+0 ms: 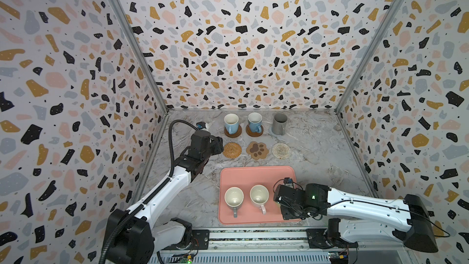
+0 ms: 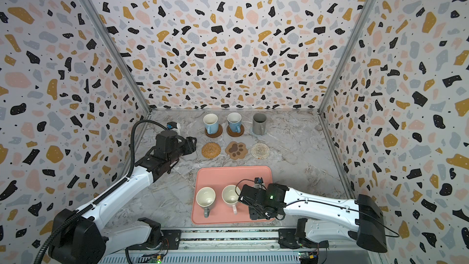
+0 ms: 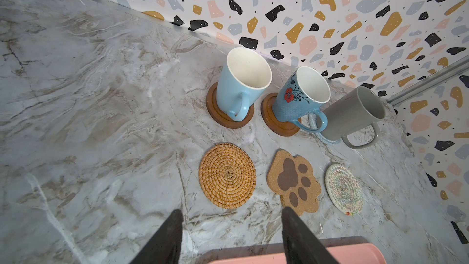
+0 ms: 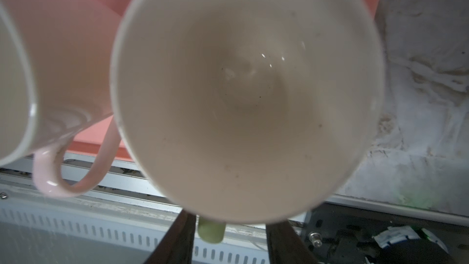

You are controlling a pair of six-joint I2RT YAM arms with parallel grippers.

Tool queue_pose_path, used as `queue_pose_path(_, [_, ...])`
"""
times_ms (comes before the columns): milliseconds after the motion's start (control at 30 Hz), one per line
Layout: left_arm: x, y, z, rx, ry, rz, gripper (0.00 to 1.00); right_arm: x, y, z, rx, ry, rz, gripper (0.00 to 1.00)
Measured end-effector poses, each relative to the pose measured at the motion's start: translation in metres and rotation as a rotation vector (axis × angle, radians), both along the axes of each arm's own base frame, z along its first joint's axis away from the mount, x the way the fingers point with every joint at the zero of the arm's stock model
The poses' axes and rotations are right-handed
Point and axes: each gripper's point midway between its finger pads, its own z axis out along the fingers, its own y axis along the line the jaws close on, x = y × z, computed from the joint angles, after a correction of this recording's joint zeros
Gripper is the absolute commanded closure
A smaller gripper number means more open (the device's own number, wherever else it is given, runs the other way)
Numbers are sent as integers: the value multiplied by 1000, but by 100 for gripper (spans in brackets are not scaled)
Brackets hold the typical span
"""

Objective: Place cups on coasters
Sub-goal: Pick up the cup from the tray.

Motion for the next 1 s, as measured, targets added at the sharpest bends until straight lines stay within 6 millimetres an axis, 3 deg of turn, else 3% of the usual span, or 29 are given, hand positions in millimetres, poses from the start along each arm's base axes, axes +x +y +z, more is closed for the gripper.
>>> queue_pose_path(533, [-5,2,3,-17,-8,8,36,5,-1,-9,-7,-29,-9,75])
queue_pose_path(1000, [-9,4,2,-14,5,10,36,9,-6,-15,-29,-54,-11,84])
